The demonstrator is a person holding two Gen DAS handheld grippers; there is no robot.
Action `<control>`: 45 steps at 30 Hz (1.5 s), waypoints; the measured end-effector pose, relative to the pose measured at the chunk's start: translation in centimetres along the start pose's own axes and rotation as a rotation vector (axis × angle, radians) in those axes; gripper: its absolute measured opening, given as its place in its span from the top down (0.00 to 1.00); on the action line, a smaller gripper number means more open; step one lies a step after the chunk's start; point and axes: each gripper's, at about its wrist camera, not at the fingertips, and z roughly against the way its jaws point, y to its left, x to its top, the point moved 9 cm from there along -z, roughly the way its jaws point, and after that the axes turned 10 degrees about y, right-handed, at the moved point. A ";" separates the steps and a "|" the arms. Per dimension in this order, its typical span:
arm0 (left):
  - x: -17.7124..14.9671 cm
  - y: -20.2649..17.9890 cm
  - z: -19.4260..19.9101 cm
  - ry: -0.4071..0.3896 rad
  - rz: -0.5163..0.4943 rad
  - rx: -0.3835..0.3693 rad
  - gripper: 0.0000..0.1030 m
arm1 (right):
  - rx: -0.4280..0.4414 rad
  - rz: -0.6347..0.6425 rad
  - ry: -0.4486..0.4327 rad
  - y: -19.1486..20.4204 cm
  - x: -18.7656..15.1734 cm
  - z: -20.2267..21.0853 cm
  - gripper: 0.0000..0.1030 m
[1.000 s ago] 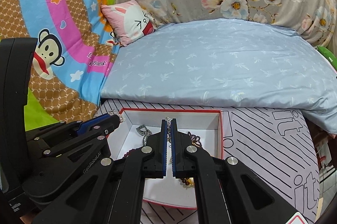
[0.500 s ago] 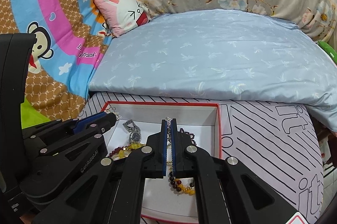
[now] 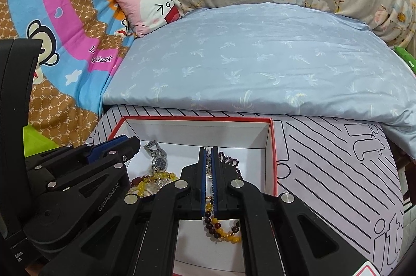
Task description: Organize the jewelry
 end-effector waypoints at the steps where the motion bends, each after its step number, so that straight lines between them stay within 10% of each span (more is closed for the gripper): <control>1: 0.0 0.0 -0.1 0.001 0.001 0.001 0.87 | -0.003 0.000 0.000 0.0 0.0 -0.1 0.92; 7: 0.0 0.6 0.2 -0.028 0.014 0.052 0.46 | -0.058 -0.003 -0.003 -0.5 -0.2 -0.2 0.77; 25: -1.7 1.4 2.7 -0.028 0.032 0.068 0.45 | -0.135 -0.042 -0.014 -1.0 -1.9 2.9 0.52; 32: -3.8 2.7 4.9 -0.041 0.076 0.113 0.11 | -0.123 -0.110 -0.024 -2.3 -4.3 5.2 0.30; 45: -9.1 2.7 7.6 -0.018 0.086 0.103 0.07 | -0.145 -0.137 -0.016 -2.1 -9.5 8.1 0.22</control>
